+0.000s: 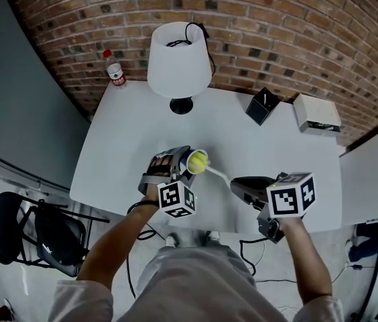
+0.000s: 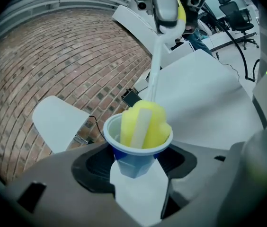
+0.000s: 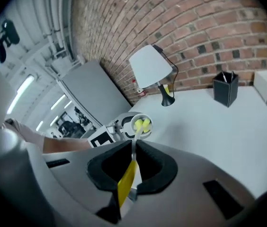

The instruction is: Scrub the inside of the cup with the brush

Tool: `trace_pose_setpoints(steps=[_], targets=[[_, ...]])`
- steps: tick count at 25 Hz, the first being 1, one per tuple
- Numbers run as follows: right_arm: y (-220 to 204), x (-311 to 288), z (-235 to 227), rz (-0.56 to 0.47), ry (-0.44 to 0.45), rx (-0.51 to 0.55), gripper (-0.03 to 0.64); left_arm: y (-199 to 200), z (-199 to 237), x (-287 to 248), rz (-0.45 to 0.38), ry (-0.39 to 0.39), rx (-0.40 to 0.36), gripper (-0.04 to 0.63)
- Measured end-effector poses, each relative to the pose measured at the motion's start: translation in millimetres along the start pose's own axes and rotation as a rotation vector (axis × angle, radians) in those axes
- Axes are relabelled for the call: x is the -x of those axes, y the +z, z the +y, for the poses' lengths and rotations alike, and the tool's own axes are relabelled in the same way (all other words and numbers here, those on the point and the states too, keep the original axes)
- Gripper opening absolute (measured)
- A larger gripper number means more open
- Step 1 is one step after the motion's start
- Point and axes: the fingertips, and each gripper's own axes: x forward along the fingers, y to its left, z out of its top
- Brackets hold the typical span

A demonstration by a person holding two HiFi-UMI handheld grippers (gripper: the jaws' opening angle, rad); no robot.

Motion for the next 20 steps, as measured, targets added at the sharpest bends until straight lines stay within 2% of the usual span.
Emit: trace_pose_setpoints(steps=[4,6,12,20], targets=[[1.1,5.0,0.8,-0.055,0.094,-0.186,0.026,3.9,2.9,2.7,-0.017,0.021,-0.005,0.288],[0.6,8.8,-0.3,-0.058,0.086,-0.173,0.026,6.6,2.9,3.5,-0.025,0.022,-0.007,0.288],[3.9,17.4,0.6,0.03,-0.034,0.121,0.025,10.0,-1.0,0.2,-0.031,0.0,0.041,0.288],[11.8,41.0,5.5,0.112,-0.11,0.475,0.025,-2.1,-2.1,-6.2,-0.001,-0.033,0.117,0.288]])
